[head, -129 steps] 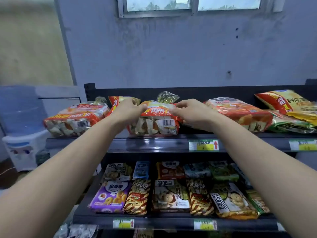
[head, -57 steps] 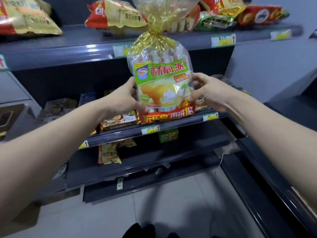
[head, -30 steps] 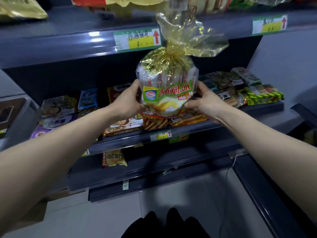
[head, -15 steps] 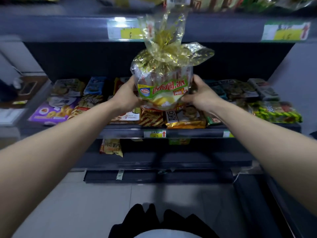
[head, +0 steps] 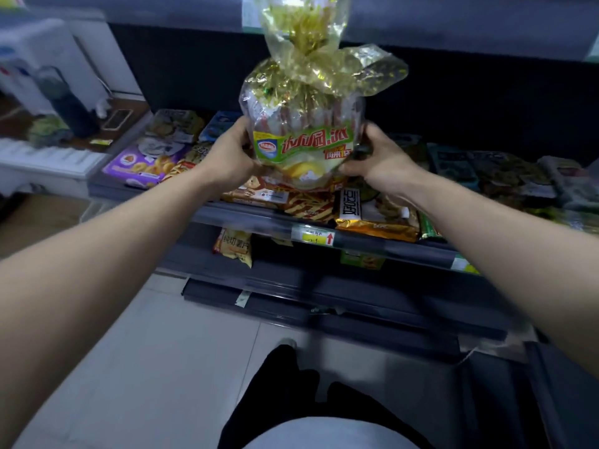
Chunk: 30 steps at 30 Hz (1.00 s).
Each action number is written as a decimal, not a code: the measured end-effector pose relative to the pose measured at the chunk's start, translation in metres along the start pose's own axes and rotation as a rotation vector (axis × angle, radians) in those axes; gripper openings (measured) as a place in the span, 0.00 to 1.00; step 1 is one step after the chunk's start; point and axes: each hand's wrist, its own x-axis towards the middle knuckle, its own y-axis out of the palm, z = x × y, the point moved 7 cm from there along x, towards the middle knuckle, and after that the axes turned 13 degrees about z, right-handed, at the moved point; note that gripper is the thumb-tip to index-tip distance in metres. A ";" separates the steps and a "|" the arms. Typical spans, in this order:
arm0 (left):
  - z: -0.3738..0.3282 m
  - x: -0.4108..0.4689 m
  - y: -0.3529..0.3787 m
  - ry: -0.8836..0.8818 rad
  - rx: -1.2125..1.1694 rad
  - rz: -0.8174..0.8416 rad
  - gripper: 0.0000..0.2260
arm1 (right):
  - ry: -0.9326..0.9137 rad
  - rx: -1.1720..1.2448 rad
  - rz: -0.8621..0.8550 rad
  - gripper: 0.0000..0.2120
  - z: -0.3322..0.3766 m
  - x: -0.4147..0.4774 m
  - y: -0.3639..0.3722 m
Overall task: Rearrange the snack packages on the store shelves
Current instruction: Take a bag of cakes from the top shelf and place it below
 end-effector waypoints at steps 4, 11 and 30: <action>0.003 0.014 0.002 0.037 -0.022 0.030 0.24 | -0.015 0.016 -0.025 0.33 0.000 0.005 -0.003; 0.001 0.034 0.004 0.099 0.037 0.076 0.22 | -0.020 -0.002 -0.097 0.34 -0.005 0.014 -0.011; 0.017 0.066 0.003 0.054 -0.073 0.144 0.25 | -0.002 0.032 -0.144 0.32 -0.025 0.032 -0.012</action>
